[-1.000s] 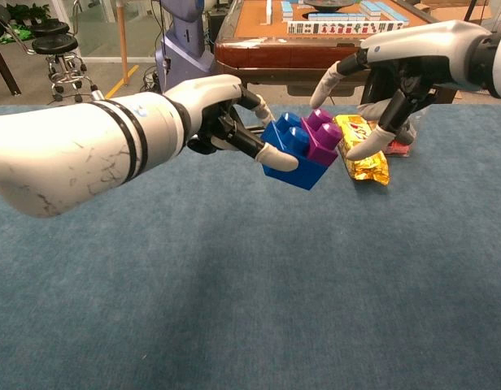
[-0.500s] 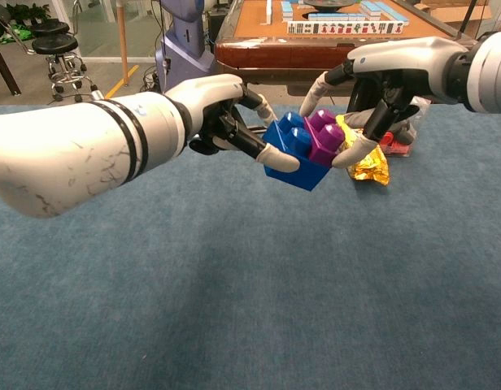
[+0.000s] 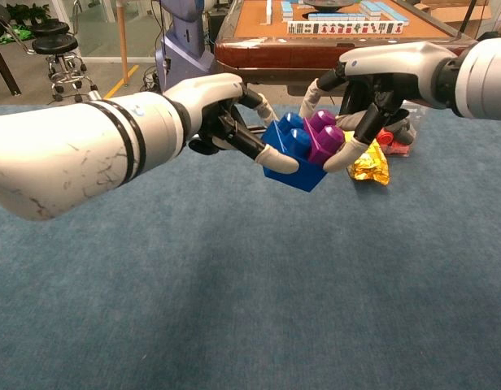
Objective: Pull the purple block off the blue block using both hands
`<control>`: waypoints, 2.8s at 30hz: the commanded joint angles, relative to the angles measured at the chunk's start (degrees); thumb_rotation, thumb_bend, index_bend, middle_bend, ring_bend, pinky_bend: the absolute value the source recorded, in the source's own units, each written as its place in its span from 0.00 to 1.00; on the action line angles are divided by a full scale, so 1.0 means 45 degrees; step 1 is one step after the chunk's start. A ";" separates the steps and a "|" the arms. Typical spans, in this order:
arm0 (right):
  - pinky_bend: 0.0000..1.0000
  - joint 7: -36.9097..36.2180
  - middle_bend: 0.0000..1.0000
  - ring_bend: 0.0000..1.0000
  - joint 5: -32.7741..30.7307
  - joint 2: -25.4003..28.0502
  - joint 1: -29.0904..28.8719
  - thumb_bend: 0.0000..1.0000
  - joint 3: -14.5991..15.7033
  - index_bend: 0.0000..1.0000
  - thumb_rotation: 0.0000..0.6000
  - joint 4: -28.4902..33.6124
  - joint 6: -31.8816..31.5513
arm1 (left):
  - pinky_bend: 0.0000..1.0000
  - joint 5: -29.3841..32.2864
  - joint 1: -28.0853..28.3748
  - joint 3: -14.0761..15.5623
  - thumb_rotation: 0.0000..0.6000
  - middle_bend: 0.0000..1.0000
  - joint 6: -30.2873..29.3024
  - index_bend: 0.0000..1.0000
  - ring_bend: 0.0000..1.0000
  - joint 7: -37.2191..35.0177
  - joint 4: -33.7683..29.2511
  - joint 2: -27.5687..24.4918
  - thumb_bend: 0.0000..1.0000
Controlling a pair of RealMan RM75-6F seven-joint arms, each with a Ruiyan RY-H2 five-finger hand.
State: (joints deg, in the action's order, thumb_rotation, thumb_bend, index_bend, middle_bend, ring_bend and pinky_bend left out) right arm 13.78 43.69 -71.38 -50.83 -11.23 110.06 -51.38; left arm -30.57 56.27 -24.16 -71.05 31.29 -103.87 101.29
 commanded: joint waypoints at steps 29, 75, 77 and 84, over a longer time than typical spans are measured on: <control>1.00 -0.1774 1.00 1.00 0.0805 -0.0008 0.0367 0.46 -0.0215 0.65 1.00 -0.0395 0.0655 | 1.00 -0.1840 0.0090 0.0949 0.89 1.00 -0.0609 0.65 1.00 0.0656 0.0610 0.0470 0.27; 1.00 -0.4053 1.00 1.00 0.3150 -0.0237 0.1535 0.48 -0.0752 0.67 1.00 -0.0767 0.0104 | 1.00 -0.2216 -0.0262 0.1187 0.94 1.00 -0.0240 0.65 1.00 0.1390 0.1064 0.0775 0.27; 1.00 -0.4080 1.00 1.00 0.3165 -0.0204 0.1556 0.48 -0.0762 0.67 1.00 -0.0763 0.0112 | 1.00 -0.2198 -0.0280 0.1203 0.94 1.00 -0.0195 0.65 1.00 0.1383 0.1091 0.0780 0.27; 1.00 -0.4051 1.00 1.00 0.3222 -0.0175 0.1701 0.48 -0.0524 0.67 1.00 -0.0975 0.0218 | 1.00 -0.2157 -0.0439 0.1463 0.95 1.00 -0.0106 0.65 1.00 0.1428 0.1185 0.0788 0.27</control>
State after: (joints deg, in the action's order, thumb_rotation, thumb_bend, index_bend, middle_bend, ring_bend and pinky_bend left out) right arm -4.45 58.17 -72.17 -43.23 -13.66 105.74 -50.46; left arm -40.35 54.38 -17.67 -71.62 37.70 -98.60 104.89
